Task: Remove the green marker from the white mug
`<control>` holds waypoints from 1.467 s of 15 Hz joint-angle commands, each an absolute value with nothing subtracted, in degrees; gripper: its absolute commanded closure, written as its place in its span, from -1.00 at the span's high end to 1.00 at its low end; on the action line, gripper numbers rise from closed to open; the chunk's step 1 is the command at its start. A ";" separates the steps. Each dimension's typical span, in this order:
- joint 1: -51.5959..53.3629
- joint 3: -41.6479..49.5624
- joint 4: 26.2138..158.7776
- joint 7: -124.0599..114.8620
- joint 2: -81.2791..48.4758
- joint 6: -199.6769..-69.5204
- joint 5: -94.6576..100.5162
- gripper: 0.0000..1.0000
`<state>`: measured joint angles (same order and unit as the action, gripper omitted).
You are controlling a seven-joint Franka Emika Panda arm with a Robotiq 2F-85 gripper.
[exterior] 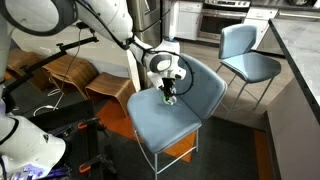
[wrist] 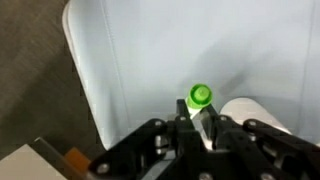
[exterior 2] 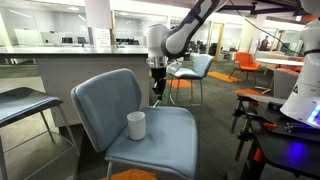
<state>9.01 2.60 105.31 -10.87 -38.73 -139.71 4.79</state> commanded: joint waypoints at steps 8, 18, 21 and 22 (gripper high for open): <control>-10.07 -16.59 119.31 20.37 -40.58 -158.57 -3.38 -0.90; -14.30 -16.66 120.63 28.18 -45.99 -165.75 0.71 -0.90; -19.00 -20.02 120.77 28.31 -48.60 -172.59 1.25 -0.90; -20.46 -20.84 120.54 28.68 -49.43 -173.91 2.09 -0.90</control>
<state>-15.72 -17.34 119.97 26.60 -47.79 -169.05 1.45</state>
